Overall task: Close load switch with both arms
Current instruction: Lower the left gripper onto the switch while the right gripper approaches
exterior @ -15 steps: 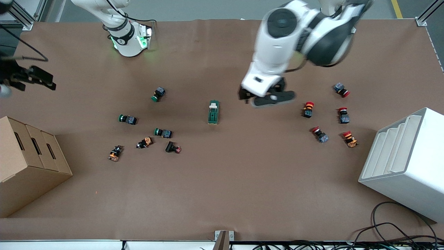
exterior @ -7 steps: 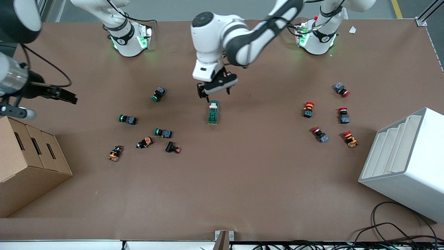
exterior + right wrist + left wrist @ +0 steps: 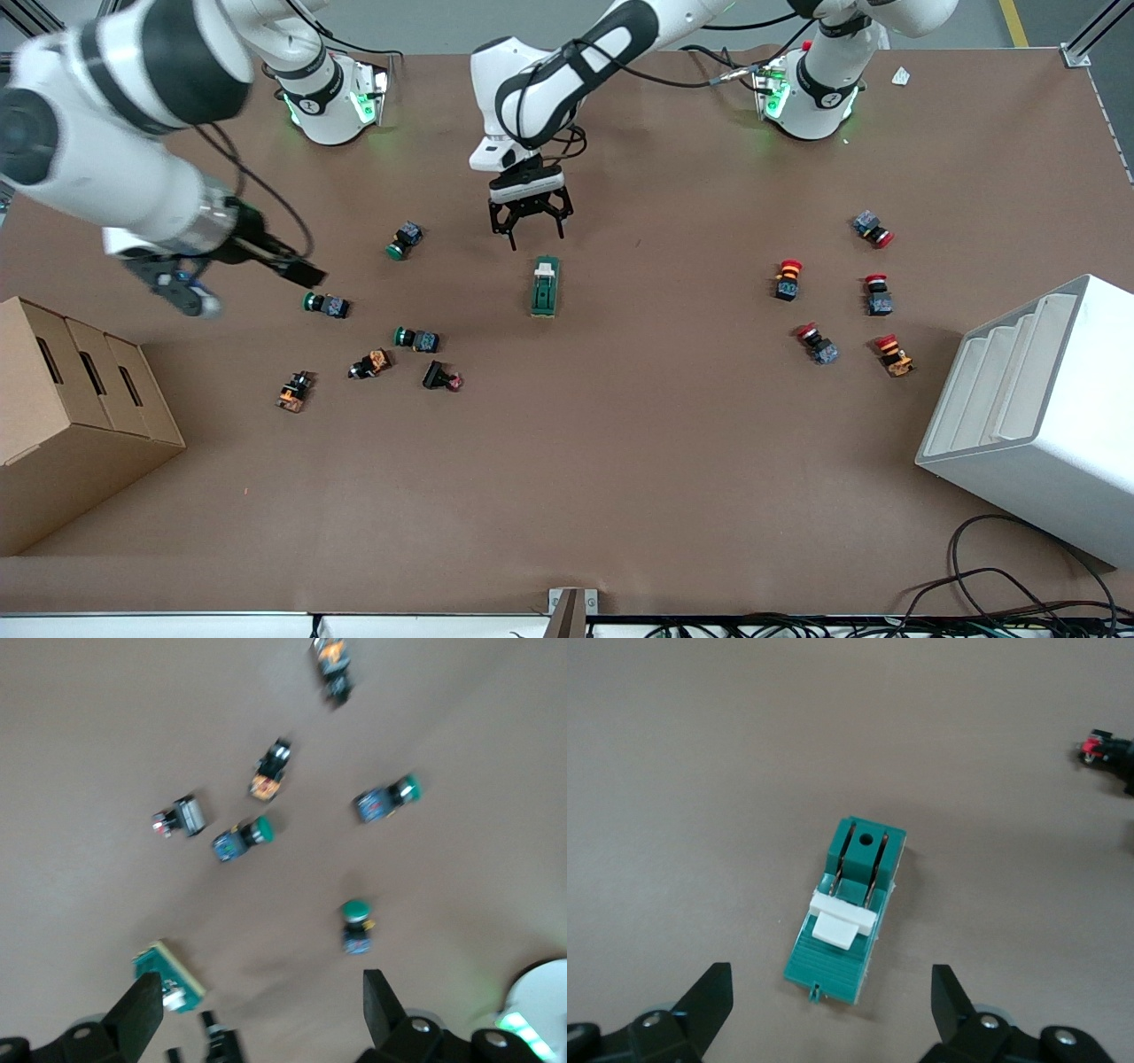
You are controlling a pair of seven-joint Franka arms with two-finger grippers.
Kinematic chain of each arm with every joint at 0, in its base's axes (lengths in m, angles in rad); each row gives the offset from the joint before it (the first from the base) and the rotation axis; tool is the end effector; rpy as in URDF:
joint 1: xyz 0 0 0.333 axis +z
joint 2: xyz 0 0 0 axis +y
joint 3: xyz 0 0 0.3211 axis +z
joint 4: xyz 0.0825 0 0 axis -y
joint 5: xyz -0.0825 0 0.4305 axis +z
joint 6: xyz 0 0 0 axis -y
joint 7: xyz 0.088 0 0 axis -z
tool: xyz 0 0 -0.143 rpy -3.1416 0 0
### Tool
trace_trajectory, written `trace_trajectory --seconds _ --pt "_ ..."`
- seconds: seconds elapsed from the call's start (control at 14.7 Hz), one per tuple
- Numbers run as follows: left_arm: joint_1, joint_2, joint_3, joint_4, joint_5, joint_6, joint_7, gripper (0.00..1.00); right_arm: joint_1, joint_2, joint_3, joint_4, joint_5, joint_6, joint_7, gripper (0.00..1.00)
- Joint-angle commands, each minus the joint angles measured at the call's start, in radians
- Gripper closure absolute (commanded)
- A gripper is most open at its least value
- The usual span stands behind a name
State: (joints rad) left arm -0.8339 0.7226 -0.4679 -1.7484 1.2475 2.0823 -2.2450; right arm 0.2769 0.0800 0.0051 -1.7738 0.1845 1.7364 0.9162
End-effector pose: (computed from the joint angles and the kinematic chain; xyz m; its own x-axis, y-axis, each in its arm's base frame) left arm 0.2674 -0.6353 0.1261 0.7532 0.1677 0.6360 0.2050 -0.9786 0.0153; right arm 0.5848 0.1935 0.4552 0.7634 -0.6098 -0.2130 -0.6262 -0.7796 -0.0124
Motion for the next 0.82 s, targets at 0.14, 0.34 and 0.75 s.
trace_trajectory --seconds 0.14,0.34,0.75 --pt "-0.001 0.0 0.003 -0.114 0.304 0.004 -0.165 0.01 0.114 -0.02 -0.008 -0.208 0.13 0.242 0.11 0.0" --pt "0.001 0.043 0.006 -0.12 0.484 -0.007 -0.297 0.01 0.192 0.0 -0.008 -0.309 0.185 0.42 0.135 0.0" --pt "-0.004 0.093 0.012 -0.123 0.55 -0.074 -0.292 0.02 0.344 0.134 -0.008 -0.386 0.366 0.742 0.135 0.0"
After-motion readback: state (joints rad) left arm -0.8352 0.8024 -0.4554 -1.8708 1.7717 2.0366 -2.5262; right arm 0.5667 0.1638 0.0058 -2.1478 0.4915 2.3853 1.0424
